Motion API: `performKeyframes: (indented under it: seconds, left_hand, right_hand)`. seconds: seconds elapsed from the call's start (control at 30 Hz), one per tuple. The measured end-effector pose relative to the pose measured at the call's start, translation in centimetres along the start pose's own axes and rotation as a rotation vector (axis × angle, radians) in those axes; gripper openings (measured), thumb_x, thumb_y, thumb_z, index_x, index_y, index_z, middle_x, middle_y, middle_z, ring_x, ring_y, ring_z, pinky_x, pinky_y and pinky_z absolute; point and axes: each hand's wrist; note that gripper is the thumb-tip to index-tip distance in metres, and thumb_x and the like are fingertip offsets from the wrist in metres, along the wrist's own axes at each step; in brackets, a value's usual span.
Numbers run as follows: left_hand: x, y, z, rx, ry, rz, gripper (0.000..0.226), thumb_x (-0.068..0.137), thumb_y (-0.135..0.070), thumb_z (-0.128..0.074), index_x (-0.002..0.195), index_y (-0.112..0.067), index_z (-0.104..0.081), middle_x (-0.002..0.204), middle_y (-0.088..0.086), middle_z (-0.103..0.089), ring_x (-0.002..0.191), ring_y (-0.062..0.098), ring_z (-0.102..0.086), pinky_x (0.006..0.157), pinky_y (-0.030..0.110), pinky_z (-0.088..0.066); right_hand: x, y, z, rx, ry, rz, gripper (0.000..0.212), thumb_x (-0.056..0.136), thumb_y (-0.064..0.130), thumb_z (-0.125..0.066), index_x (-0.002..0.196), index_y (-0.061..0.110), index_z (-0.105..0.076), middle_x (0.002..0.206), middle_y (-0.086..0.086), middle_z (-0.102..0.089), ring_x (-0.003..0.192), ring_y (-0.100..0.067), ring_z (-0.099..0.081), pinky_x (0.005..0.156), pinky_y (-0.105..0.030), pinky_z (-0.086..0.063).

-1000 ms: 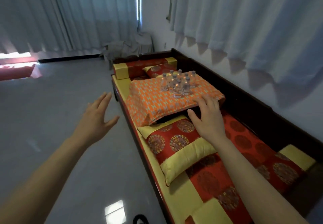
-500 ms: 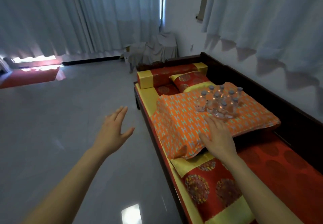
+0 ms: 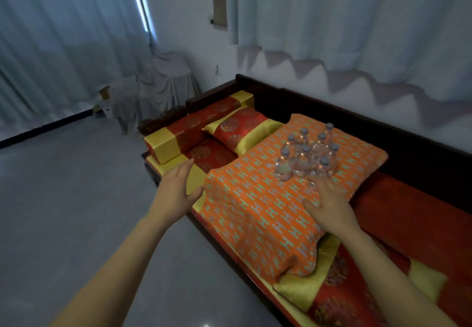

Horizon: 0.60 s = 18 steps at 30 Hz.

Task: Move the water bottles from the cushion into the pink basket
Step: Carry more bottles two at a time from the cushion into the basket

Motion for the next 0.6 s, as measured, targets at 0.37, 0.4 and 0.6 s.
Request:
performKeyframes:
  seconds: [0.37, 0.4, 0.6]
  left_hand:
    - [17.6, 0.2, -11.1, -0.078, 0.185, -0.227, 0.072, 0.086, -0.04, -0.064, 0.145, -0.011, -0.033, 0.148, 0.009, -0.04, 0.137, 0.027, -0.035, 0.109, 0.054, -0.031]
    - [18.9, 0.1, -12.3, -0.082, 0.207, -0.249, 0.071, 0.086, -0.04, -0.063, 0.144, -0.011, -0.034, 0.147, 0.01, -0.041, 0.135, 0.027, -0.037, 0.109, 0.054, -0.032]
    - [25.2, -1.3, -17.9, -0.134, 0.35, -0.294, 0.073, 0.082, -0.043, -0.061, 0.143, -0.01, -0.035, 0.143, 0.011, -0.045, 0.131, 0.029, -0.041, 0.107, 0.052, -0.034]
  right_hand:
    - [8.3, -4.7, -2.6, -0.017, -0.051, -0.332, 0.069, 0.074, 0.036, -0.06, 0.139, 0.019, -0.043, 0.133, -0.009, -0.05, 0.123, -0.036, -0.043, 0.096, -0.046, -0.043]
    - [9.3, -5.3, -2.9, -0.012, -0.065, -0.343, 0.07, 0.072, 0.038, -0.055, 0.138, 0.018, -0.045, 0.131, -0.009, -0.051, 0.122, -0.035, -0.044, 0.095, -0.046, -0.043]
    - [14.2, -9.2, -5.4, 0.029, -0.042, -0.455, 0.064, 0.072, 0.039, -0.054, 0.132, 0.016, -0.05, 0.125, -0.009, -0.055, 0.115, -0.033, -0.049, 0.095, -0.044, -0.041]
Point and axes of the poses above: each hand's wrist, its own x-axis towards the middle knuckle, its own z-axis out of the back of the hand, y = z × x
